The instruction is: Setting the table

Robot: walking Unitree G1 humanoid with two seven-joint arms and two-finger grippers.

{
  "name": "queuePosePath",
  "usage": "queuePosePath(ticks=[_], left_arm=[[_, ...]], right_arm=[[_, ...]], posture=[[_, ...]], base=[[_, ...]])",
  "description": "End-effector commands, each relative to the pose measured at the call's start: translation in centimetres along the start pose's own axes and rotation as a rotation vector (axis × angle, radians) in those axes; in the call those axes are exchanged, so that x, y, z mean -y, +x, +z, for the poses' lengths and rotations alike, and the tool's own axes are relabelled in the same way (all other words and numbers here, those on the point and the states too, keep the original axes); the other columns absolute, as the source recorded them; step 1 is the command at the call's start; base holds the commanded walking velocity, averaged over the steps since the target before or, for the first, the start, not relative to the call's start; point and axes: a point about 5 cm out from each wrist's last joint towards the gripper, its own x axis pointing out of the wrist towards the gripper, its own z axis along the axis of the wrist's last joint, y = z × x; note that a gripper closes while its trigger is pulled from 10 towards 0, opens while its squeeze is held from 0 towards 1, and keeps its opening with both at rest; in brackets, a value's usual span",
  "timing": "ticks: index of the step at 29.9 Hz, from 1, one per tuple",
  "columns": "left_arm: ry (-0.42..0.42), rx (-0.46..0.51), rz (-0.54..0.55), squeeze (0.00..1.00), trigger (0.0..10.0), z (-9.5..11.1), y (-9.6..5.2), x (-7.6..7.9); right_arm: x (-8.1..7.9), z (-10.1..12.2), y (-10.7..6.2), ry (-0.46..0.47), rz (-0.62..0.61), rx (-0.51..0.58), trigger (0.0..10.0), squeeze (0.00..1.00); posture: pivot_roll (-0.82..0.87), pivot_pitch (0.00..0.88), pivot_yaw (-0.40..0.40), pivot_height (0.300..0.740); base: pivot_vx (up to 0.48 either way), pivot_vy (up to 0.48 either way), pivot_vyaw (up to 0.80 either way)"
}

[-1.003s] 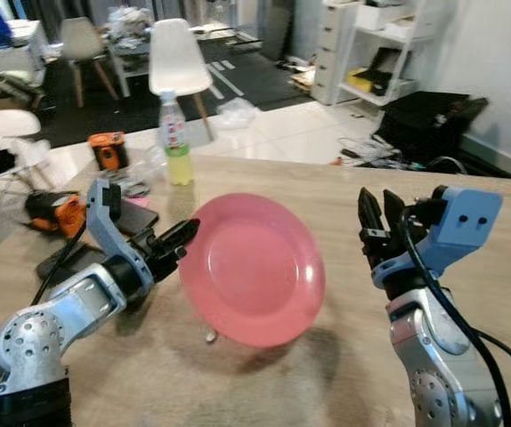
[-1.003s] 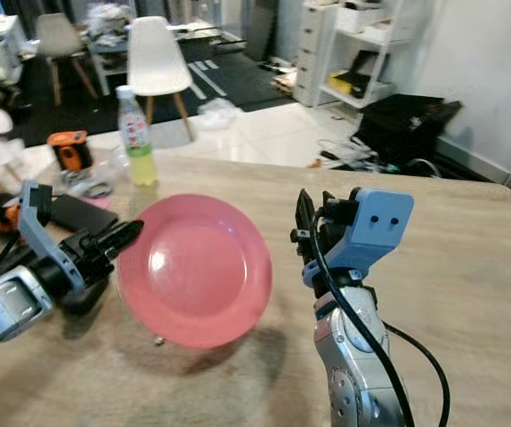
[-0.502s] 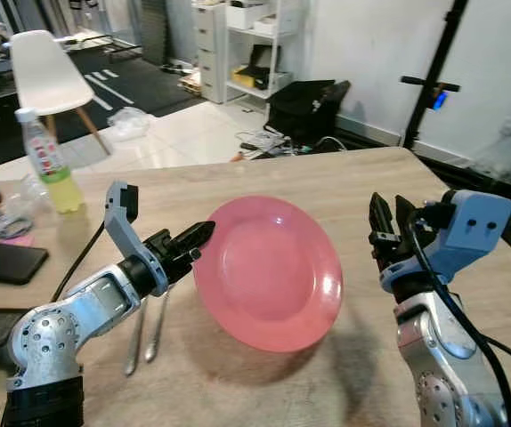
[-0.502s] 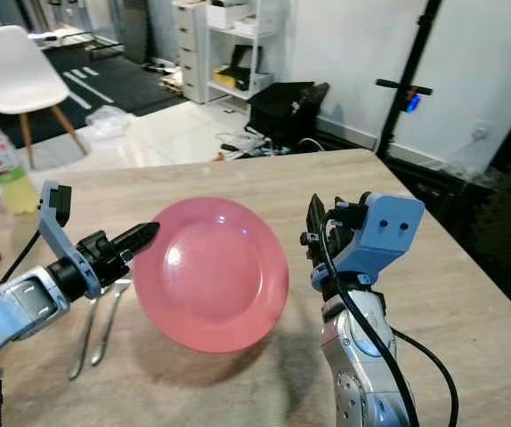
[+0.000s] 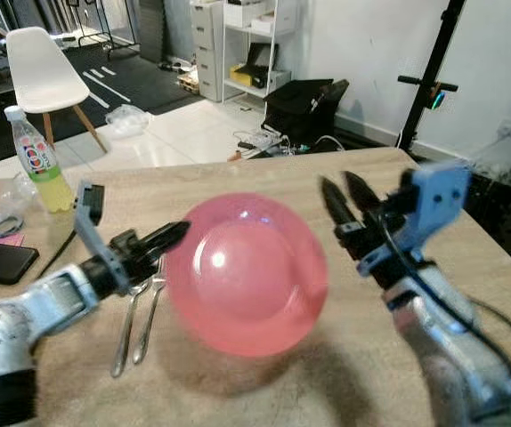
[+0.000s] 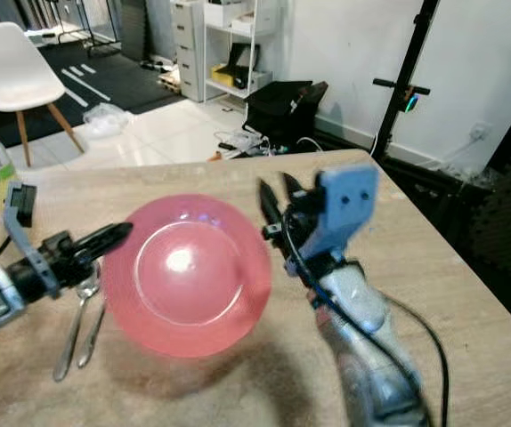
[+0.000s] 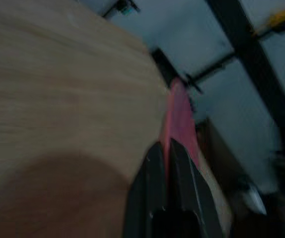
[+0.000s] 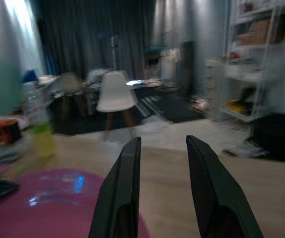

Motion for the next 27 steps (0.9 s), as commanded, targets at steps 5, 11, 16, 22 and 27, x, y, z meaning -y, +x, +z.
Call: queuePosePath(ticks=[5, 11, 16, 22, 27], left_arm=[[0.032, -0.059, -0.003, 0.00, 10.0, -0.5, -0.3, -1.0], [0.029, -0.036, -0.046, 0.00, 10.0, -0.5, 0.9, -1.3], [0.000, 0.030, -0.057, 0.00, 10.0, -0.2, 2.5, -2.3], [0.007, 0.029, -0.012, 0.00, 10.0, -0.6, 5.1, -3.3], [-0.018, 0.034, 0.032, 0.00, 10.0, 0.0, 7.3, -3.5]], right_arm=[[1.7, -0.9, -2.9, 0.001, 0.200, -0.225, 10.0, 0.00], [3.5, -1.0, -5.7, -0.044, 0.306, -0.430, 10.0, 0.00], [3.2, -0.9, -6.5, -0.013, 0.373, -0.473, 10.0, 0.00], [2.6, -0.7, -5.4, 0.009, 0.413, -0.456, 10.0, 0.00], [1.8, -0.1, -4.3, 0.019, 0.435, -0.411, 10.0, 0.00]], posture=[[0.06, 0.096, 0.047, 0.740], [0.02, 0.104, 0.024, 0.740], [0.01, 0.115, 0.018, 0.740], [0.01, 0.141, 0.012, 0.740], [0.01, 0.185, 0.047, 0.740]], base=[[0.000, 0.000, 0.00], [0.000, 0.000, 0.00], [0.000, 0.000, 0.00], [0.000, 0.000, 0.00], [0.000, 0.000, 0.00]])
